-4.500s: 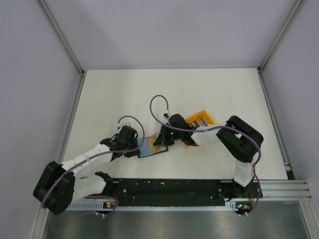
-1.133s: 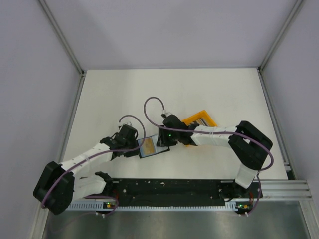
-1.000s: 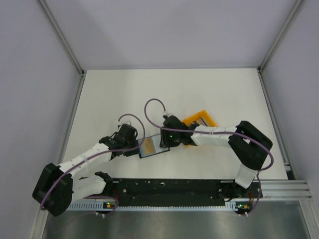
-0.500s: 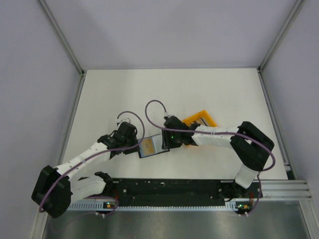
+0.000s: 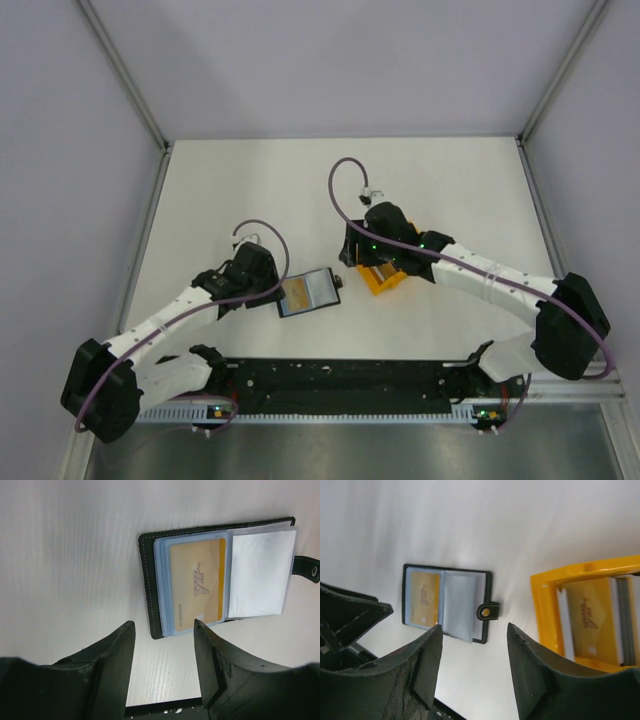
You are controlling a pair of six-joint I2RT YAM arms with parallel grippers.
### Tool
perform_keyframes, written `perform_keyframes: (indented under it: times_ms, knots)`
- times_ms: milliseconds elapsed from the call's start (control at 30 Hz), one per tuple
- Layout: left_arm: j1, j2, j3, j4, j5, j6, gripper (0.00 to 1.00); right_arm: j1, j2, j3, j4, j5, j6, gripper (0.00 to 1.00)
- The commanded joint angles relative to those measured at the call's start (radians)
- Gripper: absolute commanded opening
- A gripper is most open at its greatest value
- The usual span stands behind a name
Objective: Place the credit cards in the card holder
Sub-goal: Pick up the credit card from the storage box.
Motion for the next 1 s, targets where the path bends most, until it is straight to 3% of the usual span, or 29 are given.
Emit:
perform_keyframes:
  times_ms: [0, 367, 967]
  knots:
    - [-0.002, -0.018, 0.035, 0.006, -0.008, 0.009, 0.55, -0.09, -0.051, -0.031, -0.028, 0.012, -0.056, 0.58]
    - [-0.001, -0.013, 0.032, 0.03, 0.026, 0.017, 0.7, -0.234, -0.005, -0.062, -0.021, -0.161, -0.126, 0.63]
    - [-0.002, 0.016, 0.026, 0.047, 0.038, 0.011, 0.72, -0.26, 0.152, -0.042, 0.015, -0.267, -0.158, 0.63]
